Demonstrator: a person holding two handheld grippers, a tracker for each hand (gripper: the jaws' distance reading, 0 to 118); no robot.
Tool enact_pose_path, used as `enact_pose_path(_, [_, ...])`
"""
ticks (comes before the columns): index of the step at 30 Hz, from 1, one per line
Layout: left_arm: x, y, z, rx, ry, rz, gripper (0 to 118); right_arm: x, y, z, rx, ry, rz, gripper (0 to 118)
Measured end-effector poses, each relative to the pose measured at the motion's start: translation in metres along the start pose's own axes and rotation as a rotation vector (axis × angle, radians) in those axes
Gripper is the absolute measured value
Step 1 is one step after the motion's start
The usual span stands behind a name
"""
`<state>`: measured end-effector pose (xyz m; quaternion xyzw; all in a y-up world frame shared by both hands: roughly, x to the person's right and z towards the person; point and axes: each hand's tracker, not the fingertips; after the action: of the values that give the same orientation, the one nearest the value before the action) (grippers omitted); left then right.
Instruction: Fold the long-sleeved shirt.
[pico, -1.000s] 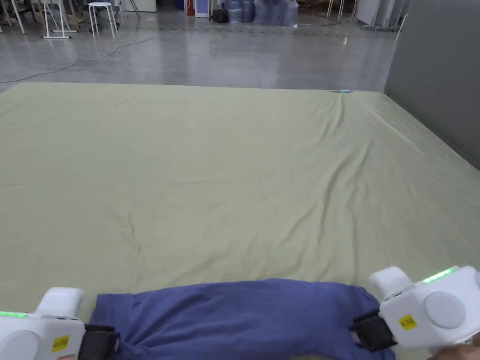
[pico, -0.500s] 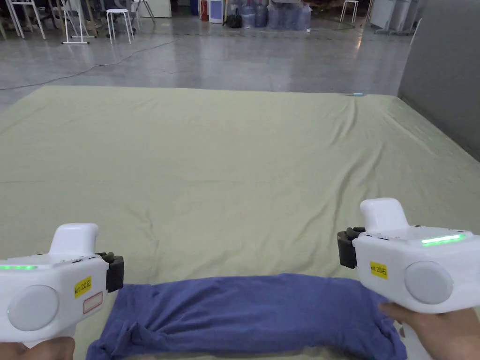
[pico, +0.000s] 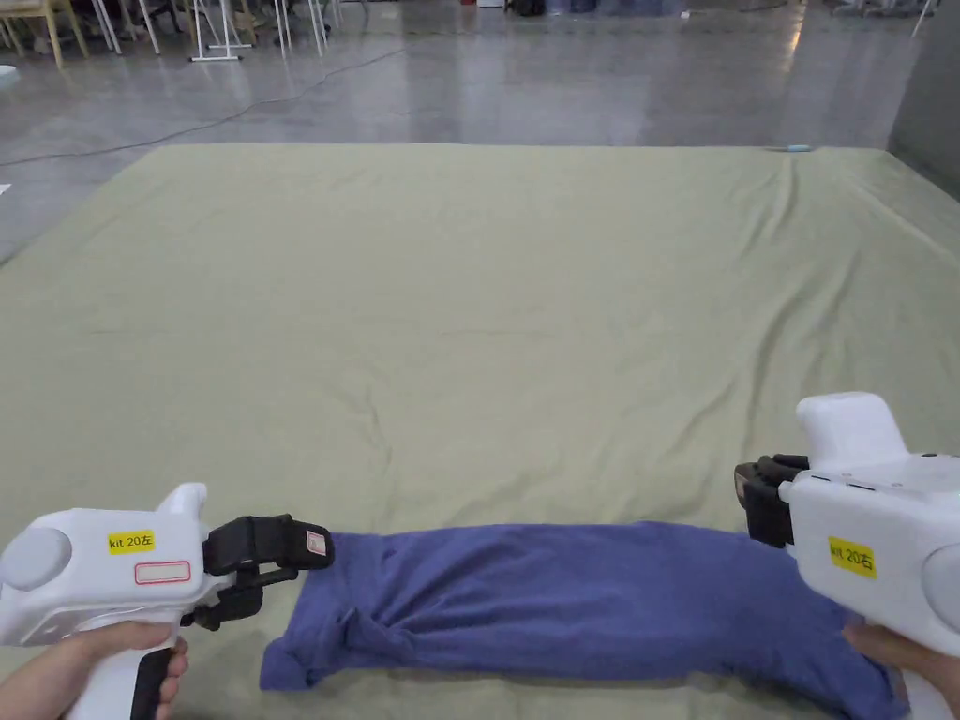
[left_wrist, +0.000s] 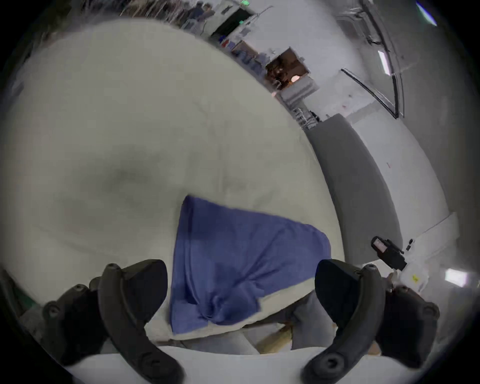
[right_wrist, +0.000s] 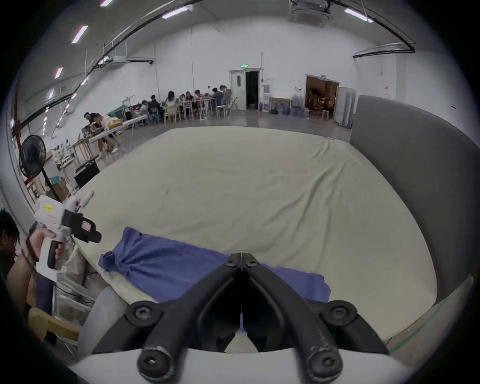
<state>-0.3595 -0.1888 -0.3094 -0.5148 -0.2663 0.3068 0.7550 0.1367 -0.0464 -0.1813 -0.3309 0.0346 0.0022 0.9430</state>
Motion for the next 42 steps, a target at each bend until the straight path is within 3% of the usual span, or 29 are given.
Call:
enact_pose_path(3, [-0.025,-0.002,-0.028,-0.081,-0.084,0.128,112,-0.001,-0.003,-0.003,-0.01,0.0,0.002,0])
enact_pose_path(9, [-0.019,0.0,-0.06,-0.067,-0.198,0.102,115,0.003,-0.006,-0.007,-0.042,0.019,-0.021,0])
enact_pose_path(11, [-0.019,0.001,-0.067,-0.073,-0.302,0.117,110,0.003,-0.008,-0.009,-0.049,0.013,-0.023,0])
enact_pose_path(12, [-0.017,0.0,-0.074,-0.074,-0.337,0.136,90,0.003,-0.009,-0.011,-0.054,0.008,-0.024,0])
enact_pose_path(13, [-0.015,-0.002,-0.081,-0.086,-0.367,0.144,60,0.003,-0.009,-0.012,-0.057,0.006,-0.026,0])
enact_pose_path(14, [-0.011,-0.004,-0.089,-0.093,-0.375,0.136,21,0.003,-0.011,-0.013,-0.061,0.005,-0.03,0])
enact_pose_path(15, [-0.016,-0.001,-0.097,-0.107,-0.32,0.107,0,0.004,-0.012,-0.014,-0.065,0.006,-0.034,0])
enact_pose_path(17, [-0.011,-0.001,-0.108,-0.121,-0.07,-0.011,0,0.004,-0.013,-0.014,-0.071,0.002,-0.041,0])
enact_pose_path(18, [-0.014,-0.002,-0.11,-0.118,-0.064,-0.014,0,0.005,-0.014,-0.014,-0.073,-0.001,-0.042,0])
enact_pose_path(19, [-0.019,0.0,-0.105,-0.117,-0.198,0.044,0,0.005,-0.014,-0.014,-0.075,-0.003,-0.042,0])
enact_pose_path(20, [-0.022,0.004,-0.099,-0.111,-0.199,0.056,0,0.006,-0.014,-0.013,-0.077,-0.006,-0.041,0])
enact_pose_path(23, [-0.023,0.014,-0.073,-0.082,-0.119,-0.026,0,0.008,-0.015,-0.01,-0.082,-0.007,-0.038,0])
enact_pose_path(29, [-0.051,0.044,-0.004,-0.001,-0.041,0.007,0,0.005,-0.016,-0.013,-0.086,-0.01,-0.04,0])
enact_pose_path(37, [-0.081,0.053,0.093,0.147,0.228,0.063,0,-0.004,-0.016,-0.025,-0.099,0.007,-0.035,0])
enact_pose_path(42, [-0.065,0.048,0.1,0.13,0.201,0.035,0,-0.008,-0.014,-0.028,-0.101,0.024,-0.024,0])
